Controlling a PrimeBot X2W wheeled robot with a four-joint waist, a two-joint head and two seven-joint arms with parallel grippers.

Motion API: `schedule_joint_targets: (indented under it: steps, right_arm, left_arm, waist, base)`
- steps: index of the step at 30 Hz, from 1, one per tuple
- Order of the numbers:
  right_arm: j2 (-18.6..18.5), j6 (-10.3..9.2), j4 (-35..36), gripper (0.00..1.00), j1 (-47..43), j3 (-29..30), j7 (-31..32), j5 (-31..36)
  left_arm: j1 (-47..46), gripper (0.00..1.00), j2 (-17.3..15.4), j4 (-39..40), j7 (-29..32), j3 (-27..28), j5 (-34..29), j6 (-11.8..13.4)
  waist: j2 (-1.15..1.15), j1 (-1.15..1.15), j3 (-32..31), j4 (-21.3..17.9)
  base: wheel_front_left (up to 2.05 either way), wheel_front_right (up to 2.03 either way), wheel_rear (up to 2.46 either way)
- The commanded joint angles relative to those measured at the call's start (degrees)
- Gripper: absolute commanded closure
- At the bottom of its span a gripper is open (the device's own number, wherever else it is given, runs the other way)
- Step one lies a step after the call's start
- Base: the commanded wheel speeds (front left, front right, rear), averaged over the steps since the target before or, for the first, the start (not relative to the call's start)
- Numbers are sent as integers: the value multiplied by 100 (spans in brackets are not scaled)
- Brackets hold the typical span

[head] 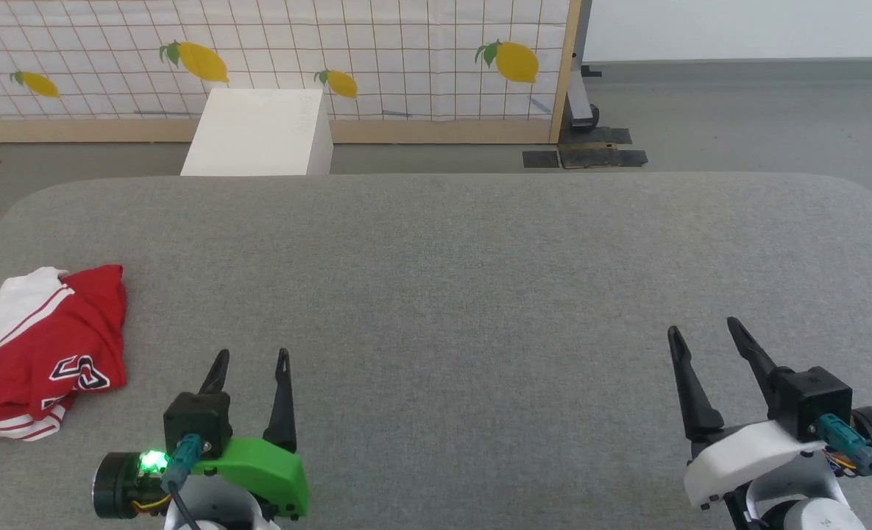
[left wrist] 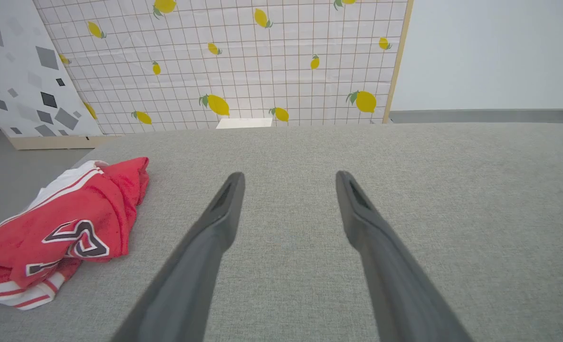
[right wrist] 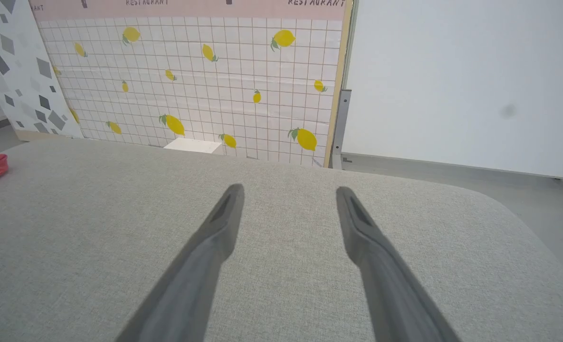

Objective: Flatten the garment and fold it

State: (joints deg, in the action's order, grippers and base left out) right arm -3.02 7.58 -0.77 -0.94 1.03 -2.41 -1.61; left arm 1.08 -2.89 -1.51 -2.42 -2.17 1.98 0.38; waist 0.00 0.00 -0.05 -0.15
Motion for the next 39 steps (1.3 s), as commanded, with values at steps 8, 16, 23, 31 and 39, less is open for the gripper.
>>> schedule_joint_targets:
  steps: [8,16,23,31,39]
  right_arm:
    - [4,-2,68,0,-29,40,-168,-194]
    - [5,-3,-13,0,-55,51,-263,-258]
    - [5,-3,-148,0,-57,46,-344,-314]
    - [6,-4,-297,0,-50,23,-441,-334]
    - [7,-4,-383,0,-39,30,-536,-350]
  left_arm:
    - [-21,0,1,59,-173,-47,129,94]
    - [-15,0,1,-81,-267,-136,192,104]
    - [-43,0,1,-199,-348,-226,249,126]
    - [-76,0,1,-355,-444,-324,312,134]
    - [-109,0,1,-457,-538,-403,359,149]
  waist:
    - [0,0,14,7]
    - [0,0,27,18]
    - [0,0,56,26]
    - [0,0,87,32]
    - [0,0,119,40]
  base:
    - [0,0,0]
    - [0,0,0]
    - [0,0,0]
    - [0,0,0]
    - [0,0,0]
